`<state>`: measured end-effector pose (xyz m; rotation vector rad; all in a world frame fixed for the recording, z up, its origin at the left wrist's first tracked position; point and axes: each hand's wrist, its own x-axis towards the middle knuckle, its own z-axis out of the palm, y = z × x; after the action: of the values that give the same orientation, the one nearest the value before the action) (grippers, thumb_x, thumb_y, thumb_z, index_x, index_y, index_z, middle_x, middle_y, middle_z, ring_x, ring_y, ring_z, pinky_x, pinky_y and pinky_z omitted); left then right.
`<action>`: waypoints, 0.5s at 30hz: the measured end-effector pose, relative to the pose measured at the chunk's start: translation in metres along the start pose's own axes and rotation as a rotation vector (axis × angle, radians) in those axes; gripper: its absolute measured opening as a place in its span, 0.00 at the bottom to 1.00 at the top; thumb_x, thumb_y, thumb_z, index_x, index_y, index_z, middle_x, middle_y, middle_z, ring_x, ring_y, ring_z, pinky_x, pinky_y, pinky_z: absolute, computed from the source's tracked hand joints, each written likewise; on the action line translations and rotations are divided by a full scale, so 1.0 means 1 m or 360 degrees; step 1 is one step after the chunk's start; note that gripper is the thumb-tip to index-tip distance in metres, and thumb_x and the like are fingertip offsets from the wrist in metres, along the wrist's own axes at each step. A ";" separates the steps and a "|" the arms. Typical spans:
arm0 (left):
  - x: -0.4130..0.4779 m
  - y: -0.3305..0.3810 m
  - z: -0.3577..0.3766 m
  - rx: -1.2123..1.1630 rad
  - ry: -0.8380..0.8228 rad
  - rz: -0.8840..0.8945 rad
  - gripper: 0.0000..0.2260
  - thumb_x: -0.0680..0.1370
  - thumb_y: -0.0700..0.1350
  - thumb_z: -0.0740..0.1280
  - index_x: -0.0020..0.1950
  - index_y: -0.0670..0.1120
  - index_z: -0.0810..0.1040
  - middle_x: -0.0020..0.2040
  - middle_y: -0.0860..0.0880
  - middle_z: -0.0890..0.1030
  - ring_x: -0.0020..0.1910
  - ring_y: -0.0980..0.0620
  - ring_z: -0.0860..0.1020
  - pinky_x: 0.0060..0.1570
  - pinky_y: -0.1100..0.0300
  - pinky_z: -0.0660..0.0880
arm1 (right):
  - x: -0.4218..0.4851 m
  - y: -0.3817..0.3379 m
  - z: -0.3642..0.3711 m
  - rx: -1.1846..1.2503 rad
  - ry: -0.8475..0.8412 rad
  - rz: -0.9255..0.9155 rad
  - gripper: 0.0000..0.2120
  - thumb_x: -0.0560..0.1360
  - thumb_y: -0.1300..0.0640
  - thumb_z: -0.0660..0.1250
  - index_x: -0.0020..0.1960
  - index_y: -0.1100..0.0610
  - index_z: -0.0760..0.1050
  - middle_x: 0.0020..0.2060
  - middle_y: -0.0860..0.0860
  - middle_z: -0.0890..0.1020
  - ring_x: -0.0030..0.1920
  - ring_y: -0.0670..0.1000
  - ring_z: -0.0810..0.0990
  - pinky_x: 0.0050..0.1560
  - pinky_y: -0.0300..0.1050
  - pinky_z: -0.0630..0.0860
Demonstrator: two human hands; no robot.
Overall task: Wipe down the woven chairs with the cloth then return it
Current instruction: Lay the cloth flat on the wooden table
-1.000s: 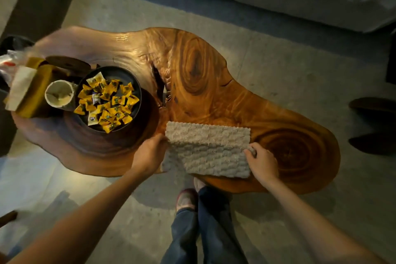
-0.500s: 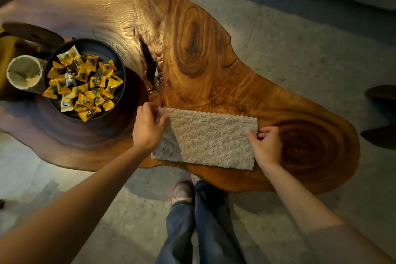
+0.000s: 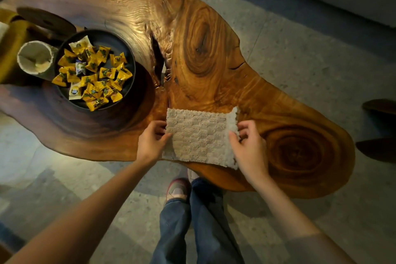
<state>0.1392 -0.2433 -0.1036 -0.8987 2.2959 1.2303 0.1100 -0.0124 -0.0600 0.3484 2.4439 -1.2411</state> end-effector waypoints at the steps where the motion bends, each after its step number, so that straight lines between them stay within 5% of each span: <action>1: -0.001 0.000 -0.001 -0.0007 -0.0019 0.0019 0.15 0.75 0.42 0.70 0.61 0.46 0.75 0.48 0.52 0.77 0.46 0.56 0.77 0.42 0.67 0.75 | -0.002 -0.009 0.009 0.0040 -0.0061 -0.0027 0.06 0.77 0.53 0.66 0.49 0.50 0.69 0.38 0.49 0.78 0.33 0.48 0.78 0.28 0.42 0.73; 4: 0.000 -0.002 -0.003 -0.0096 -0.0037 0.0007 0.14 0.76 0.40 0.69 0.61 0.45 0.76 0.48 0.51 0.79 0.46 0.58 0.77 0.44 0.66 0.76 | -0.004 -0.031 0.045 0.0034 -0.0152 -0.0099 0.06 0.77 0.53 0.66 0.49 0.49 0.68 0.37 0.47 0.78 0.35 0.46 0.78 0.29 0.39 0.72; 8: 0.005 -0.008 -0.006 -0.0297 -0.0085 -0.0052 0.13 0.77 0.38 0.67 0.61 0.44 0.78 0.47 0.49 0.82 0.48 0.54 0.80 0.51 0.56 0.79 | -0.004 -0.045 0.093 -0.0017 -0.0219 -0.0105 0.07 0.77 0.54 0.66 0.49 0.49 0.67 0.35 0.43 0.75 0.36 0.45 0.78 0.35 0.47 0.78; 12: 0.009 -0.019 -0.011 -0.0491 -0.0183 -0.0146 0.12 0.78 0.36 0.64 0.61 0.44 0.77 0.50 0.47 0.82 0.48 0.53 0.82 0.47 0.60 0.80 | 0.003 -0.047 0.120 0.0029 -0.0410 0.0077 0.06 0.77 0.55 0.65 0.52 0.53 0.68 0.39 0.48 0.77 0.40 0.53 0.80 0.41 0.56 0.80; 15: 0.009 -0.022 -0.015 -0.0383 -0.0145 -0.0147 0.14 0.78 0.35 0.63 0.62 0.46 0.76 0.55 0.49 0.81 0.48 0.57 0.80 0.42 0.69 0.77 | 0.007 -0.045 0.118 -0.0043 -0.0469 0.0058 0.06 0.79 0.53 0.63 0.53 0.54 0.71 0.39 0.47 0.78 0.42 0.50 0.80 0.44 0.51 0.79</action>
<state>0.1475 -0.2681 -0.1147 -0.9956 2.0419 1.4962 0.1119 -0.1340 -0.0943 0.1863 2.1916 -1.1526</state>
